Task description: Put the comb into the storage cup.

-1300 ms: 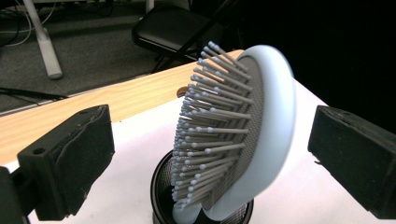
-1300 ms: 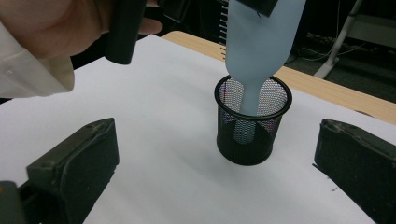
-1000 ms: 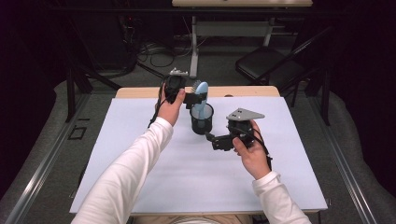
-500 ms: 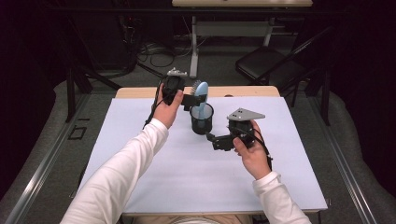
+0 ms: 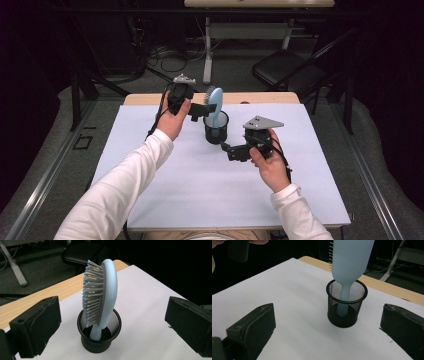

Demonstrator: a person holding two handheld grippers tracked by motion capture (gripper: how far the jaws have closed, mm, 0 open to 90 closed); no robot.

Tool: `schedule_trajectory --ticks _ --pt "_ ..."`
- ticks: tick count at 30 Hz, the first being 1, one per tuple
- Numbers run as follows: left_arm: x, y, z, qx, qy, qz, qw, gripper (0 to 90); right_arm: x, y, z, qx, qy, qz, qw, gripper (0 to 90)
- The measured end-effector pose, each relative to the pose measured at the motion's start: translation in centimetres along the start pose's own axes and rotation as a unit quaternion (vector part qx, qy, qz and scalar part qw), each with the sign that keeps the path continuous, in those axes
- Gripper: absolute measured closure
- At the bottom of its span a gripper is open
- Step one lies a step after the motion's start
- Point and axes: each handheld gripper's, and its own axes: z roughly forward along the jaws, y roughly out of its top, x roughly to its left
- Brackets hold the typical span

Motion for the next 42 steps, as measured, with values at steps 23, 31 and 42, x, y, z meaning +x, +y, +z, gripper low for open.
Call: schedule_trajectory --ticks 23,31,42 --pt "0.9 -1.5 -3.4 0.001 -0.004 0.01 0.9999 0.5 0.2 0.0 -0.1 0.0 -0.001 -0.003 1.0 0.0" --pt "1.1 -2.3 -4.6 -0.001 -0.002 0.002 1.0 0.5 0.1 0.0 -0.2 -0.001 0.0 -0.001 1.0 0.0" --pt "2.1 -4.5 -6.4 -0.01 0.012 -0.012 0.9998 0.6 0.2 0.0 -0.1 -0.001 0.003 -0.002 1.0 0.0"
